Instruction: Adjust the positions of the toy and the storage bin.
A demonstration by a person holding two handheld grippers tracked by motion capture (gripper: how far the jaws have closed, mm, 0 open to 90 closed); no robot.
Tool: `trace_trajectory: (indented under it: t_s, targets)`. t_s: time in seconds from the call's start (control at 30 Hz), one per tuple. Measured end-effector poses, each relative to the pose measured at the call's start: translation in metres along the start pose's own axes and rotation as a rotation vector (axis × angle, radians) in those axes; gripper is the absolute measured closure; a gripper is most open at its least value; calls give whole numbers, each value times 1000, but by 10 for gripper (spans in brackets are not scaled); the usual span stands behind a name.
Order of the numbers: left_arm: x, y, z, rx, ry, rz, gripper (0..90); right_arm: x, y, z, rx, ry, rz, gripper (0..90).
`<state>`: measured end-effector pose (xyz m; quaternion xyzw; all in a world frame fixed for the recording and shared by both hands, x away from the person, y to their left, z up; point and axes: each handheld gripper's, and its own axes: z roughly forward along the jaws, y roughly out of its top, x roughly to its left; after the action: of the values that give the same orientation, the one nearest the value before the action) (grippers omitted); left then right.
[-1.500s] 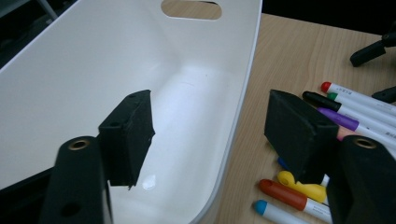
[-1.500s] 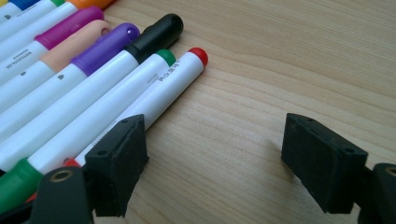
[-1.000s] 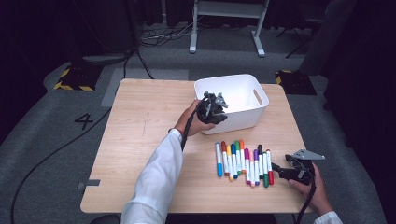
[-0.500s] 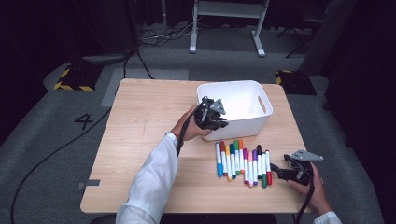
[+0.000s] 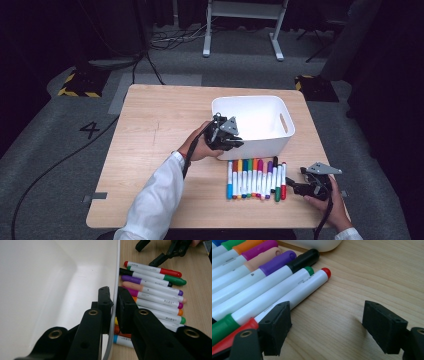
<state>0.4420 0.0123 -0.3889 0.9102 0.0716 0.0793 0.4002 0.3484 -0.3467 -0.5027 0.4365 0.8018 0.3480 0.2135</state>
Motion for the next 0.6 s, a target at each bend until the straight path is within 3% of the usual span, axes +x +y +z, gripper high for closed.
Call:
trace_trajectory:
  t_s: [0.6]
  targets:
    - [-10,-8,-11,-7,-36,24,831,5,0,-1,-2,20,-20,230]
